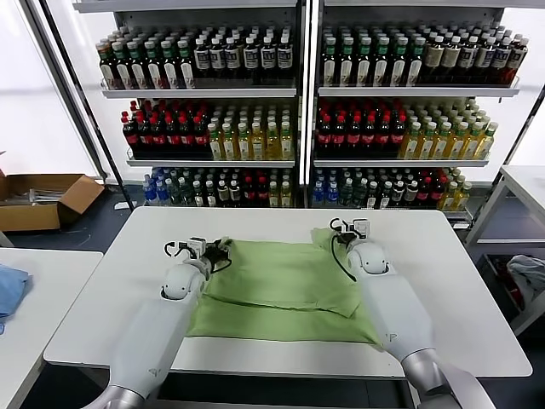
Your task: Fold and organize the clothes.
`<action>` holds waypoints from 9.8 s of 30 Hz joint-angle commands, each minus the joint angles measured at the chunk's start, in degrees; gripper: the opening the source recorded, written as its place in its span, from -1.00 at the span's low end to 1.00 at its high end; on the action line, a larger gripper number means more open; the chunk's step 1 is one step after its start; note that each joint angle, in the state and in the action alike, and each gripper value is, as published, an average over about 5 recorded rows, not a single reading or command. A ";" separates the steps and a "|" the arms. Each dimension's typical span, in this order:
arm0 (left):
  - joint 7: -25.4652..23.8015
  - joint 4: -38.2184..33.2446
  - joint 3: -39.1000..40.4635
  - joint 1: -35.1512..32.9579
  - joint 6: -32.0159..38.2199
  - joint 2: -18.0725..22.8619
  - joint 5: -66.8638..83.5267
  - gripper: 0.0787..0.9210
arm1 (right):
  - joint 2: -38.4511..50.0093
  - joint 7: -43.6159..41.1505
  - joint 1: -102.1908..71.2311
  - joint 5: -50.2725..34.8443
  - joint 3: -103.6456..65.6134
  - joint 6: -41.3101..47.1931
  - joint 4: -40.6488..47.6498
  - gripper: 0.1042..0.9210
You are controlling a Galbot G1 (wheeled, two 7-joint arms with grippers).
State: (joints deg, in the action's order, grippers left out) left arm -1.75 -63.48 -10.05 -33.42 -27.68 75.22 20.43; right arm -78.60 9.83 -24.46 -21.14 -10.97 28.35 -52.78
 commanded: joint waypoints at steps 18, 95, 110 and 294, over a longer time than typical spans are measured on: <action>2.10 -11.05 -1.89 -3.26 8.50 -1.85 0.03 -0.99 | 1.87 1.73 -6.74 -5.67 -3.20 -1.42 -21.86 -1.00; 1.75 -42.15 -13.70 -40.83 6.52 -0.36 -11.20 -0.99 | 6.48 9.60 -45.32 0.50 -9.96 2.07 -51.80 -0.98; 5.02 -51.38 -16.05 -43.44 7.66 3.72 -11.33 -0.16 | 7.54 10.77 -48.27 -1.82 -15.68 0.71 -67.59 -0.02; 3.01 -64.92 -1.82 -38.98 6.88 7.79 9.99 0.23 | 1.87 10.63 -52.57 3.72 -12.41 -0.50 -70.87 0.76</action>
State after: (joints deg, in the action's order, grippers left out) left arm -1.56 -112.82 -6.23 -72.91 -20.66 84.72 16.86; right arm -76.62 20.50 -79.54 -17.50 -25.67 27.78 -125.02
